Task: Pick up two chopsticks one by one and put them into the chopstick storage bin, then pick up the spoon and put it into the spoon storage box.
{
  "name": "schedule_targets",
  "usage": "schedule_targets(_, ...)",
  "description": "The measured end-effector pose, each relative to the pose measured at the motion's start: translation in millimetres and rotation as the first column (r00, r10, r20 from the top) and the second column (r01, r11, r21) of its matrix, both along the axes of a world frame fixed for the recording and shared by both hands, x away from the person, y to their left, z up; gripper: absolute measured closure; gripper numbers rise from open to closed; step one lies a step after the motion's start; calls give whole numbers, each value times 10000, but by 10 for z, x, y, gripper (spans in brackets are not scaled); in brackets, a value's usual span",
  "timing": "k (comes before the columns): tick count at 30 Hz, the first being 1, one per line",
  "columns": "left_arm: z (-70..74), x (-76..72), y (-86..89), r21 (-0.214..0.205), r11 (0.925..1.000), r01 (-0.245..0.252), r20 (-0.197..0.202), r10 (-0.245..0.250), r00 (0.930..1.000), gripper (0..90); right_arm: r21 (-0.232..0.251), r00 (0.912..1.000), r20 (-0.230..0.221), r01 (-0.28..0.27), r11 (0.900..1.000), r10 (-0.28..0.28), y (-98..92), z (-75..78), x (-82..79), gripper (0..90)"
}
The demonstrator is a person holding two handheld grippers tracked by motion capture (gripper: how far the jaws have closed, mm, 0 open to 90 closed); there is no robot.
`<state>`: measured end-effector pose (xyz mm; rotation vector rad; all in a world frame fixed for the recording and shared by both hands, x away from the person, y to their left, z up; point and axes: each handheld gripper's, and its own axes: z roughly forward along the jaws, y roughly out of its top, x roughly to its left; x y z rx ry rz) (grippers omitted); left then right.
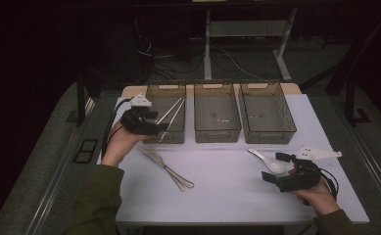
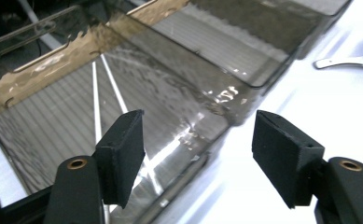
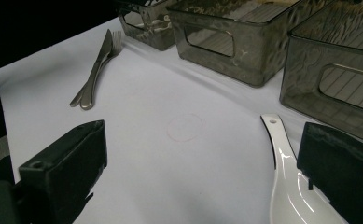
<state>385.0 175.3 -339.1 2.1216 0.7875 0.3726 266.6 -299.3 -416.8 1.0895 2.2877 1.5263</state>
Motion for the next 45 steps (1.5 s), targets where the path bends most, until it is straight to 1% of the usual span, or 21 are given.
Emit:
schedule_targets(4,-76,-188,-24,-308,9995,114,148,-110,9998,272,-419,10000,13,-66,9991,66,-14,25,34,15)
schedule_targets(6,-128,-275,-30,-269,9995,182,221,-176,9996,242,-641,9999,60,-112,9979,116,-17,41,65,15)
schedule_targets(7,-165,-321,-35,-312,9993,197,186,-192,9996,228,-658,9999,33,-119,9978,121,-21,47,87,15)
schedule_targets(13,-338,-542,-40,-489,9986,212,557,-184,9983,144,-889,9998,-204,29,9960,-48,-64,54,246,15)
schedule_targets(16,-405,-626,-42,-581,9981,194,714,-152,9973,119,-1194,9994,-335,50,9928,-91,-77,42,309,46)
schedule_targets(18,-442,-682,-46,-772,9967,239,792,-178,9967,102,-1345,9991,-400,107,9909,-162,-91,38,344,49)
schedule_targets(19,-463,-716,-51,-744,9967,312,900,-244,9956,92,-1426,9988,-429,163,9896,-227,-95,41,354,60)
schedule_targets(21,-513,-784,-65,-822,9957,421,896,-347,9954,62,-1637,9989,-417,124,9864,-195,-123,46,400,109)
schedule_targets(22,-542,-816,-78,-884,9952,420,828,-347,9960,33,-1675,9991,-405,80,9858,-150,-136,47,421,164)
schedule_targets(24,-599,-886,-92,-937,9941,548,896,-464,9949,17,-1715,9980,-623,-63,9852,-45,-170,49,480,229)
schedule_targets(25,-634,-925,-101,-955,9934,634,818,-556,9951,12,-1753,9970,-773,-89,9845,-47,-185,47,512,244)
schedule_targets(27,-676,-978,-100,-942,9931,696,746,-627,9952,0,-1925,9951,-984,-120,9812,-72,-208,29,578,317)
schedule_targets(28,-707,-1008,-102,-974,9924,757,674,-693,9953,0,-1916,9931,-1172,-119,9814,-108,-218,18,607,326)
schedule_targets(30,-739,-1041,-112,-855,9931,798,662,-743,9950,0,-1980,9902,-1390,-129,9801,-150,-237,-12,665,359)
schedule_targets(31,-750,-1062,-121,-960,9927,731,682,-667,9954,0,-2023,9887,-1499,-231,9791,-77,-244,-37,700,374)
schedule_targets(32,-756,-1075,-120,-970,9920,814,751,-743,9944,0,-2054,9870,-1607,-298,9782,-37,-242,-54,723,387)
schedule_targets(35,-786,-1094,-119,-1173,9891,893,637,-822,9946,0,-2148,9819,-1892,-525,9752,112,-223,-95,777,435)
schedule_targets(37,-814,-1100,-120,-1202,9885,914,508,-858,9950,0,-2195,9778,-2081,-690,9732,224,-206,-123,809,459)
schedule_targets(41,-863,-1084,-122,-1158,9891,908,329,-875,9956,0,-2342,9692,-2408,-1090,9661,510,-147,-187,848,512)
schedule_targets(42,-872,-1078,-121,-1199,9883,941,321,-909,9953,0,-2472,9665,-2501,-1212,9614,575,-128,-208,853,529)
schedule_targets(45,-888,-1067,-114,-1192,9884,944,274,-917,9954,0,-2651,9634,-2622,-1276,9557,559,-116,-237,857,563)
